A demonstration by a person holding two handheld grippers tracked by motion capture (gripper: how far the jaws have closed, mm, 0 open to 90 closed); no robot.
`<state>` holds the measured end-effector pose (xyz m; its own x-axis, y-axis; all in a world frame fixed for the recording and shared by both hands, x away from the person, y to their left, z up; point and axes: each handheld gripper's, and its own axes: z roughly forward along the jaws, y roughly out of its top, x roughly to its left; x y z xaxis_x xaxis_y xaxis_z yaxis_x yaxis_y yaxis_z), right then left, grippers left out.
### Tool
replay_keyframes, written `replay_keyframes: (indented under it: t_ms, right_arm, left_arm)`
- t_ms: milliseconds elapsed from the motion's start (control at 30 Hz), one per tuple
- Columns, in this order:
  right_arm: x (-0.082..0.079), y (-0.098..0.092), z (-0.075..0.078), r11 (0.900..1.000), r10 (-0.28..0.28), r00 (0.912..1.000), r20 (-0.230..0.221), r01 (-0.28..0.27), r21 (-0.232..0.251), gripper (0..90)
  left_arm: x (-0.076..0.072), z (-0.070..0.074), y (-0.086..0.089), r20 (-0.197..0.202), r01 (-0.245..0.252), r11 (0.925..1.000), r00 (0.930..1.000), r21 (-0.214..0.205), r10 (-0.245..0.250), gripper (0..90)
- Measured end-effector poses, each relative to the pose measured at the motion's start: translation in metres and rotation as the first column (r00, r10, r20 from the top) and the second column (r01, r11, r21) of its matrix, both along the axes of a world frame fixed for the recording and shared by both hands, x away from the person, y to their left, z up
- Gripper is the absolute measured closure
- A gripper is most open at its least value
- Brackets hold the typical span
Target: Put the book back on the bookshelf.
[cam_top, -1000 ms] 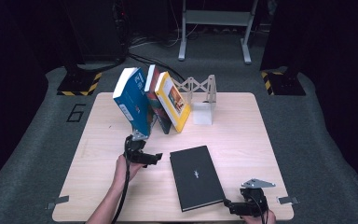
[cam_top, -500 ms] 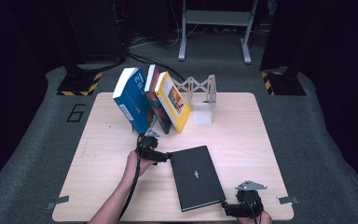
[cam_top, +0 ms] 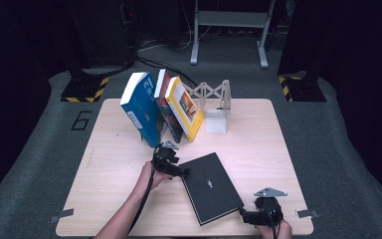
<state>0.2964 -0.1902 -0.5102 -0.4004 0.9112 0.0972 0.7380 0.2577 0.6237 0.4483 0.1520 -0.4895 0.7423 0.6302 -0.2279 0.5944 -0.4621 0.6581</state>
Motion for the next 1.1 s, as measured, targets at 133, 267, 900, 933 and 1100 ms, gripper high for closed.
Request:
replay_keyframes:
  t_ms: [133, 267, 900, 933, 1100]
  right_arm:
    - [0.008, -0.003, 0.000, 0.9996, -0.027, 0.9996, 0.004, 0.027, -0.001, 18.4]
    - [0.019, -0.006, 0.000, 0.9991, -0.043, 0.9990, 0.011, 0.043, 0.002, 19.0]
    - [0.078, -0.011, -0.001, 0.9989, -0.042, 0.9991, 0.005, 0.042, -0.019, 20.3]
    - [0.080, -0.011, 0.000, 0.9990, -0.041, 0.9992, -0.002, 0.041, -0.018, 20.3]
    - [0.096, -0.009, 0.001, 0.9990, -0.032, 0.9994, -0.012, 0.032, -0.033, 20.7]
  left_arm:
    - [-0.008, 0.002, -0.001, -0.001, 0.036, 0.9993, 0.9994, 0.007, -0.036, 33.5]
    - [-0.012, 0.000, 0.004, -0.017, 0.053, 0.9986, 0.9985, -0.008, -0.053, 34.7]
    - [-0.034, -0.008, 0.023, -0.052, 0.022, 0.9963, 0.9983, -0.083, -0.026, 34.2]
    - [-0.035, -0.008, 0.024, -0.052, 0.022, 0.9961, 0.9983, -0.086, -0.026, 34.1]
    - [-0.042, -0.010, 0.027, -0.058, 0.004, 0.9941, 0.9982, -0.109, -0.011, 34.0]
